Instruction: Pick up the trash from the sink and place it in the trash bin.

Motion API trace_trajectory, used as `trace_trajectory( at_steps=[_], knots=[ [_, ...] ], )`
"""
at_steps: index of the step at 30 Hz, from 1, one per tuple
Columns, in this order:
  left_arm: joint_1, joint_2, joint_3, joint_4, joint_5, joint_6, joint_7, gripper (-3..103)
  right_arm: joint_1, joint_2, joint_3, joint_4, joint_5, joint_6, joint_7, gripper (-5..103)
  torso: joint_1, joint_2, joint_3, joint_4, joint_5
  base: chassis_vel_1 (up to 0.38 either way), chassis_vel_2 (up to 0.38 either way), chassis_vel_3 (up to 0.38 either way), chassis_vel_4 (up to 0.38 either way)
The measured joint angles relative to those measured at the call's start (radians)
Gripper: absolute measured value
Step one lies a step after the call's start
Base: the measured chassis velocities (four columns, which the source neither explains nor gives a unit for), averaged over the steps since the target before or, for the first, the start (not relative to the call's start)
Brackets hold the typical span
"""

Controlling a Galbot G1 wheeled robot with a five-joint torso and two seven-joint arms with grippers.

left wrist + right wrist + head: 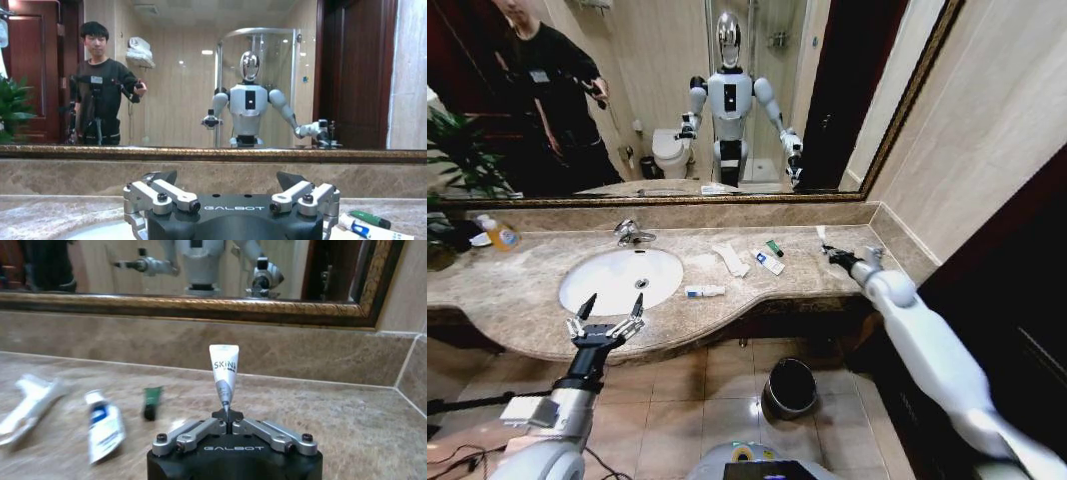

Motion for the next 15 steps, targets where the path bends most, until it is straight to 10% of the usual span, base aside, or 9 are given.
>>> trace_trajectory(
  at_steps=[8, 15],
  knots=[
    [0.000, 0.000, 0.000, 0.000, 0.000, 0.000, 0.000, 100, -0.281, 0.011, 0.132, 0.234, 0.002, -0.018, 0.011, 0, 0.000, 0.000, 0.000, 0.0007, -0.0002, 0.000, 0.000, 0.000, 0.000],
    [0.000, 0.000, 0.000, 0.000, 0.000, 0.000, 0.000, 100, -0.632, 0.187, 0.227, 0.365, -0.156, 0.057, -0.098, 0, 0.000, 0.000, 0.000, 0.0004, -0.0007, 0.000, 0.000, 0.000, 0.000]
  ],
)
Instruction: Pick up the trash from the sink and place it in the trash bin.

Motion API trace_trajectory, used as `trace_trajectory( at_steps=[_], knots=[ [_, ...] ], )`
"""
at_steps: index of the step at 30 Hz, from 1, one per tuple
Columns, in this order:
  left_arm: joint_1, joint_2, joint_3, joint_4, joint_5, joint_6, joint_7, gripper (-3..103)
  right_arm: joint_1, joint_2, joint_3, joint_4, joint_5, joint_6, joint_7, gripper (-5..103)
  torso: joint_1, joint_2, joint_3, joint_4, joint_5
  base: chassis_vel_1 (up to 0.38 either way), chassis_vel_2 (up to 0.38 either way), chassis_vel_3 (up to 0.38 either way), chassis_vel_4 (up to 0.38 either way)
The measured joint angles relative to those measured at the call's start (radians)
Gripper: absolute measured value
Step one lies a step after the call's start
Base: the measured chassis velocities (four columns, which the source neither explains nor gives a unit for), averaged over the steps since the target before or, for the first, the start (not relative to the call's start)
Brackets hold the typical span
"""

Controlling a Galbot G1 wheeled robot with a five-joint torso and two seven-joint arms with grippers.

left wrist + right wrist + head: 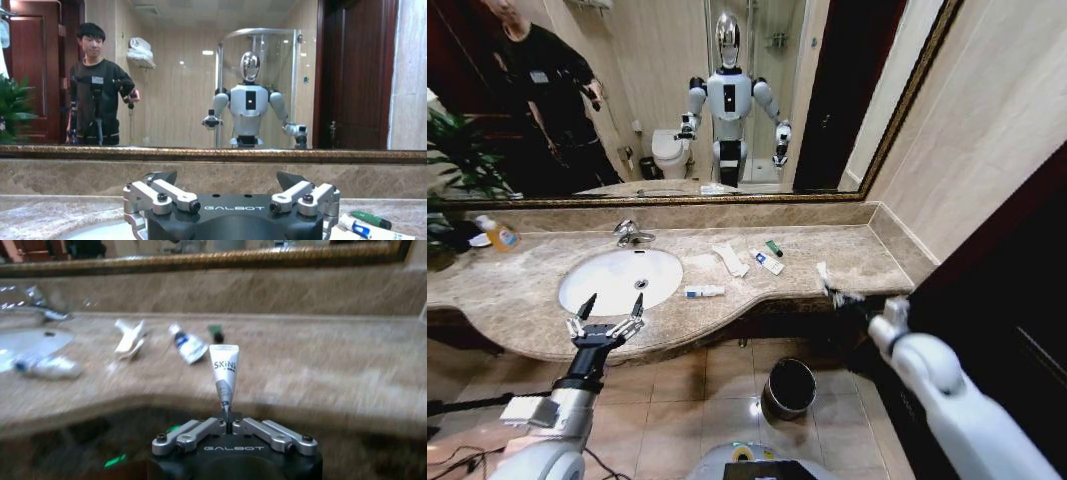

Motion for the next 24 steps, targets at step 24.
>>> trace_trajectory(
  at_steps=[24],
  knots=[
    [0.000, 0.000, 0.000, 0.000, 0.000, 0.000, 0.000, 100, 0.127, 0.287, -0.091, -0.579, -0.353, 0.208, -0.093, 0, 0.000, 0.000, 0.000, 0.0002, 0.0003, 0.000, 0.000, 0.000, 0.000]
  ],
)
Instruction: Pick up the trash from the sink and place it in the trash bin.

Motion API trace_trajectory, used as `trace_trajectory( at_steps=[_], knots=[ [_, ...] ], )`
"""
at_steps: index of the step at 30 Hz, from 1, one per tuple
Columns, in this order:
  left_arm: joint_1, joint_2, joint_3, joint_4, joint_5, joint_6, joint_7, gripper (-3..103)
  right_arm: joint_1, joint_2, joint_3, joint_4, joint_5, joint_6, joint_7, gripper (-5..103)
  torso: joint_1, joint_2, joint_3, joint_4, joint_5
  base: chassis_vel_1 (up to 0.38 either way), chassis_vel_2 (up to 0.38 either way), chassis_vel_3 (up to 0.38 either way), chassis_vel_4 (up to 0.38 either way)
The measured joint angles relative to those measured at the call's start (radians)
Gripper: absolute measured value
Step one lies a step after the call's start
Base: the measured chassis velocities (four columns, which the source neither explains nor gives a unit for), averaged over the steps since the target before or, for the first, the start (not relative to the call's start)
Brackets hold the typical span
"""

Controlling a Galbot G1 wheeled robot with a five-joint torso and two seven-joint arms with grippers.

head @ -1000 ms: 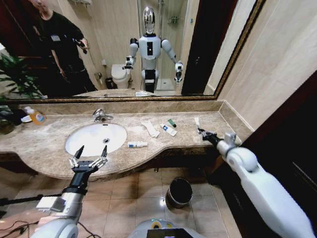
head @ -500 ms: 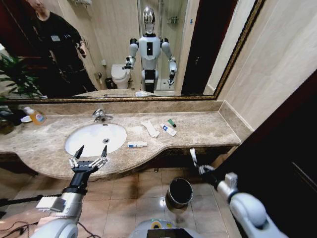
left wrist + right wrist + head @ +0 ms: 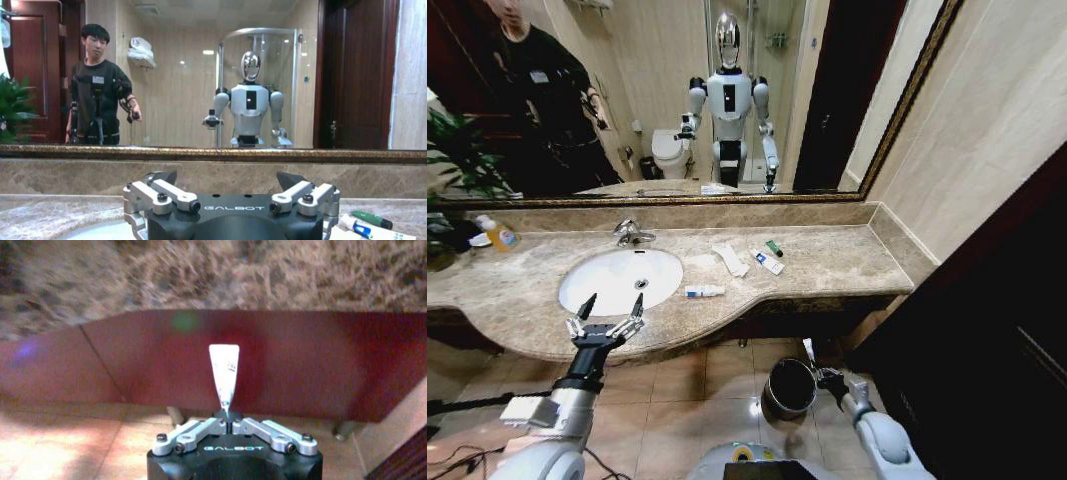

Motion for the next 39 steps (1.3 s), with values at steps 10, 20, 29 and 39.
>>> trace_trajectory(
  at_steps=[10, 20, 29, 39],
  knots=[
    [0.000, 0.000, 0.000, 0.000, 0.000, 0.000, 0.000, 100, 0.060, 0.029, -0.010, -0.110, -0.052, 0.000, 0.061, 8, 0.000, 0.000, 0.000, 0.0000, 0.0000, 0.000, 0.000, 0.000, 0.000],
    [0.000, 0.000, 0.000, 0.000, 0.000, 0.000, 0.000, 100, 0.056, 0.025, -0.020, -0.099, -0.064, 0.000, 0.067, 40, 0.000, 0.000, 0.000, 0.0000, 0.0000, 0.000, 0.000, 0.000, 0.000],
    [0.000, 0.000, 0.000, 0.000, 0.000, 0.000, 0.000, 100, 0.033, 0.021, -0.024, -0.073, -0.073, -0.001, 0.071, 73, 0.000, 0.000, 0.000, -0.0001, 0.0000, 0.000, 0.000, 0.000, 0.000],
    [0.000, 0.000, 0.000, 0.000, 0.000, 0.000, 0.000, 100, 0.022, 0.010, -0.029, -0.055, -0.073, -0.001, 0.081, 100, 0.000, 0.000, 0.000, -0.0001, 0.0000, 0.000, 0.000, 0.000, 0.000]
  ],
)
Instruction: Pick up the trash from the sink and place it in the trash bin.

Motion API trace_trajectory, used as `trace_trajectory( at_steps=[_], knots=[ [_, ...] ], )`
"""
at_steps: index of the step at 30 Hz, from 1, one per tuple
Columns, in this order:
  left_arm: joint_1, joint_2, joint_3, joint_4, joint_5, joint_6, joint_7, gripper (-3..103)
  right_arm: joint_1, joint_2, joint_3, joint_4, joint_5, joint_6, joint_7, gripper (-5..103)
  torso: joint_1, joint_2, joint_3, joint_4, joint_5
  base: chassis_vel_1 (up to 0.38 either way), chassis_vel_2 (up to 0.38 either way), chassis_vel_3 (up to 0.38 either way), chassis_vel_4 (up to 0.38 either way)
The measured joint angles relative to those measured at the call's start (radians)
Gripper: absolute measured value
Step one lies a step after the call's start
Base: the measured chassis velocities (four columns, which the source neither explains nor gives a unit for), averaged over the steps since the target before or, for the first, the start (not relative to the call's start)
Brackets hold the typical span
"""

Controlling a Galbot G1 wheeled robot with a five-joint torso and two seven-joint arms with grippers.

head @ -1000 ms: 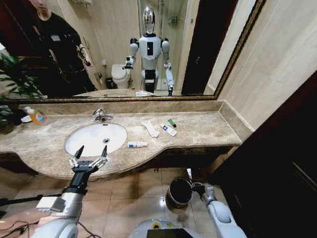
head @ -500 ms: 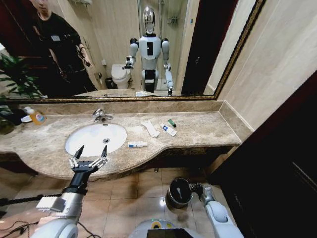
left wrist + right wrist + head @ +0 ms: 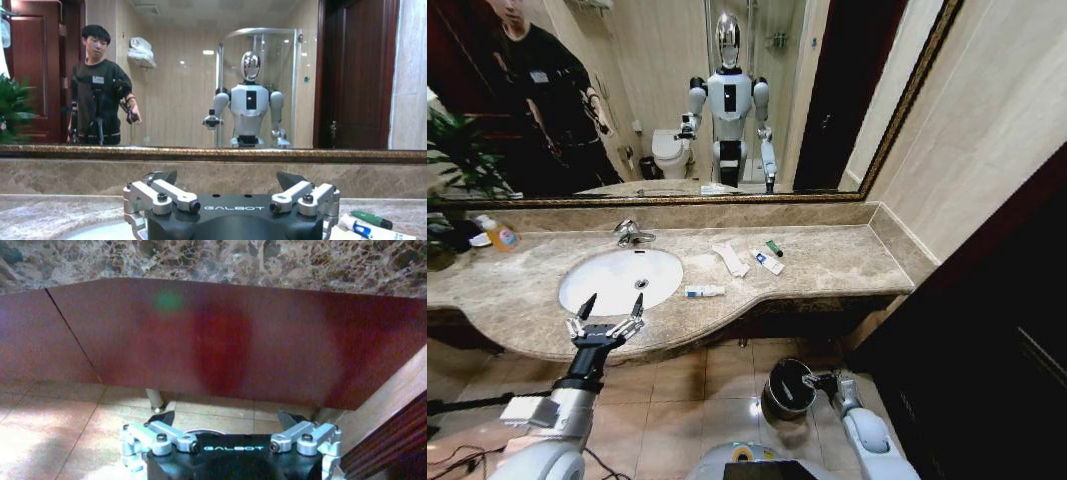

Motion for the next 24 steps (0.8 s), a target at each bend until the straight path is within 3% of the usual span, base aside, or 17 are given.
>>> trace_trajectory(
  at_steps=[7, 10, 14, 20, 24],
  knots=[
    [0.000, 0.000, 0.000, 0.000, 0.000, 0.000, 0.000, 100, -0.020, -0.020, 0.001, 0.031, 0.014, 0.010, 0.007, 100, 0.000, 0.000, 0.000, 0.0001, 0.0002, 0.000, 0.000, 0.000, 0.000],
    [0.000, 0.000, 0.000, 0.000, 0.000, 0.000, 0.000, 100, -0.081, -0.064, 0.012, 0.107, 0.035, 0.079, -0.028, 100, 0.000, 0.000, 0.000, 0.0000, 0.0000, 0.000, 0.000, 0.000, 0.000],
    [0.000, 0.000, 0.000, 0.000, 0.000, 0.000, 0.000, 100, -0.132, -0.099, 0.030, 0.203, 0.060, 0.117, -0.044, 100, 0.000, 0.000, 0.000, -0.0001, 0.0001, 0.000, 0.000, 0.000, 0.000],
    [0.000, 0.000, 0.000, 0.000, 0.000, 0.000, 0.000, 100, -0.210, -0.164, 0.037, 0.444, 0.148, 0.104, -0.040, 100, 0.000, 0.000, 0.000, 0.0000, -0.0003, 0.000, 0.000, 0.000, 0.000],
    [0.000, 0.000, 0.000, 0.000, 0.000, 0.000, 0.000, 100, -0.203, -0.209, 0.013, 0.604, 0.208, 0.032, -0.060, 100, 0.000, 0.000, 0.000, -0.0003, -0.0001, 0.000, 0.000, 0.000, 0.000]
  ],
)
